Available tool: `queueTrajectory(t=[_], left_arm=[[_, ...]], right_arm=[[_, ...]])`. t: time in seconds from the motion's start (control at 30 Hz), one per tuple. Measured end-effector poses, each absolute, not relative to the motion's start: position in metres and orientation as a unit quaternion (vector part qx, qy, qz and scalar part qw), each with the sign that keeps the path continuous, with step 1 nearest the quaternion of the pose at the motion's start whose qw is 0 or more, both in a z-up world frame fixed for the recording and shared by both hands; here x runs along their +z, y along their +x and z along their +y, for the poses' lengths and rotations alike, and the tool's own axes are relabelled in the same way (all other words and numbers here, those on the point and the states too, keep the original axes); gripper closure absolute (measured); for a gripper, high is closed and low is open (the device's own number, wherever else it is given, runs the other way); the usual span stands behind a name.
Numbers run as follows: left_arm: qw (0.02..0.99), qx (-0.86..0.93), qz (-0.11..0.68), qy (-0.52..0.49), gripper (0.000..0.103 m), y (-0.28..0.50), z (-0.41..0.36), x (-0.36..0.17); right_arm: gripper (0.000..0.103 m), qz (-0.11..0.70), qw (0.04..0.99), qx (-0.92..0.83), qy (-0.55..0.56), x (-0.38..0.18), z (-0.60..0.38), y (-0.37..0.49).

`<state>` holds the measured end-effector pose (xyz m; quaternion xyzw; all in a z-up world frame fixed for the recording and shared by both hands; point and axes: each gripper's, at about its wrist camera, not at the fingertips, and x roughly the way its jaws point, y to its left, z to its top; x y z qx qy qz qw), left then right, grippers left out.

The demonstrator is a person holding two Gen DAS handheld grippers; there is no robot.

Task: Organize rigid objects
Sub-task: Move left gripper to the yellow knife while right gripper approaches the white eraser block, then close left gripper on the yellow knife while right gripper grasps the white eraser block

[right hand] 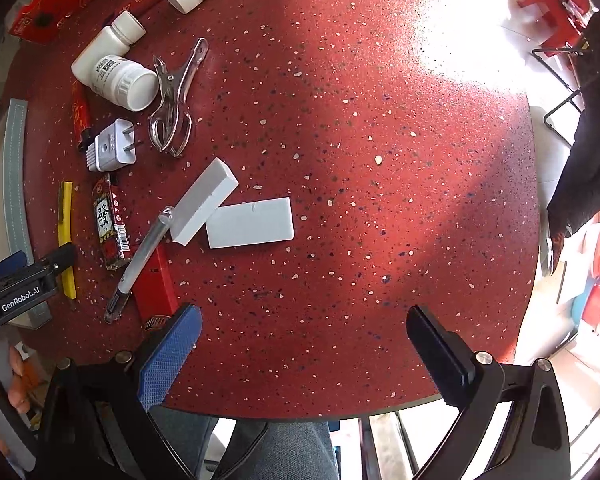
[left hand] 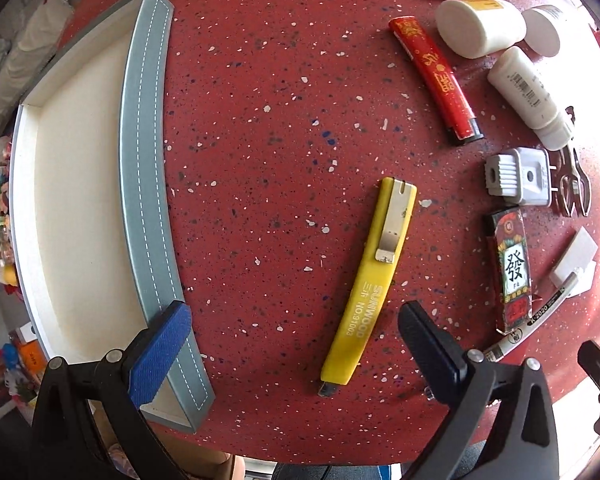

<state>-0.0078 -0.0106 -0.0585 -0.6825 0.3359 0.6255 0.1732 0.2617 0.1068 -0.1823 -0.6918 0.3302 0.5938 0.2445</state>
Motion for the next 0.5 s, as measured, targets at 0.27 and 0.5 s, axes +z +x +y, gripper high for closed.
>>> queueTrajectory(t=[0.27,0.5], left_arm=[[0.191,0.632,0.364,-0.658,0.0,0.007,0.003,-0.049],[0.211,0.616,0.371,-0.662,0.0,0.01,0.006,-0.075]], right_arm=[[0.0,0.285,0.233,0.603,-0.708,-0.217,0.128,0.218],[0.0,0.336,0.29,0.575,-0.688,-0.228,0.192,0.243]])
